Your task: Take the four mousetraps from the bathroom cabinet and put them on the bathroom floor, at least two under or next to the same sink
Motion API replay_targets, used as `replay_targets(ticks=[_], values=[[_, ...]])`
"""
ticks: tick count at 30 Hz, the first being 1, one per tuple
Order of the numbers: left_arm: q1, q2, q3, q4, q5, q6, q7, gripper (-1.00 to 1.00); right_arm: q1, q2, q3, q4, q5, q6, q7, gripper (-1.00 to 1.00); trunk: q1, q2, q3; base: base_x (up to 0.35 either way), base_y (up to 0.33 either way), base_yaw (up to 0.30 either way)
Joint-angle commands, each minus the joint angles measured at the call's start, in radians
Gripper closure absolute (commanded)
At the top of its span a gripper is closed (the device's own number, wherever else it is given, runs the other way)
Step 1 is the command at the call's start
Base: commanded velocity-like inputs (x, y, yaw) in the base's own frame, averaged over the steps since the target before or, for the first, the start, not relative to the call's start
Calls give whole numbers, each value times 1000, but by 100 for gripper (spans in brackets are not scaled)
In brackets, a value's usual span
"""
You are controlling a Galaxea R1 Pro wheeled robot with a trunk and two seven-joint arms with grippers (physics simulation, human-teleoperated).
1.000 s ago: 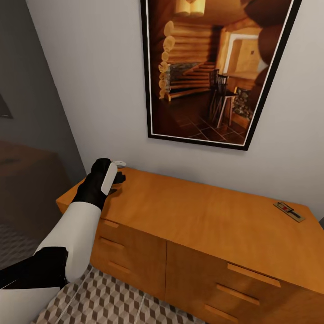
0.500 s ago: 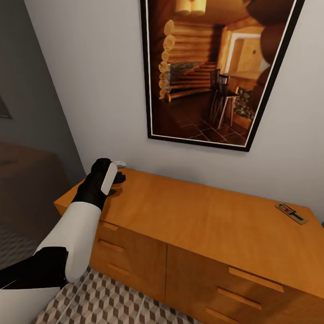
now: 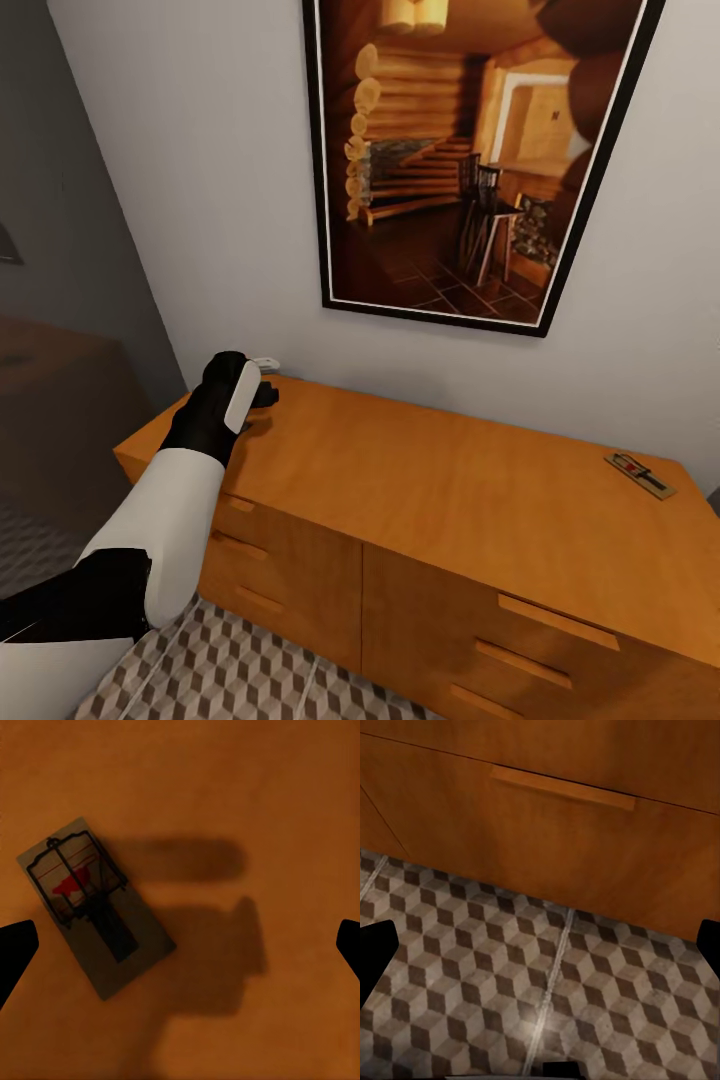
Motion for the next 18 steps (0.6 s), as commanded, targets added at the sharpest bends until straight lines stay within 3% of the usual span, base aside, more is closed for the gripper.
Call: replay_targets(ticks=[1,18], values=[[-1,-1,2,-1,11,2,9,-100,-1,0,9,0,-9,-2,-3,-100,0,-1,-1,0,-2,0],[-1,0,2,0,11,2,9,-100,-1,1,9,1,-9,-2,-4,-100,0,-1,-1,0,66,0]])
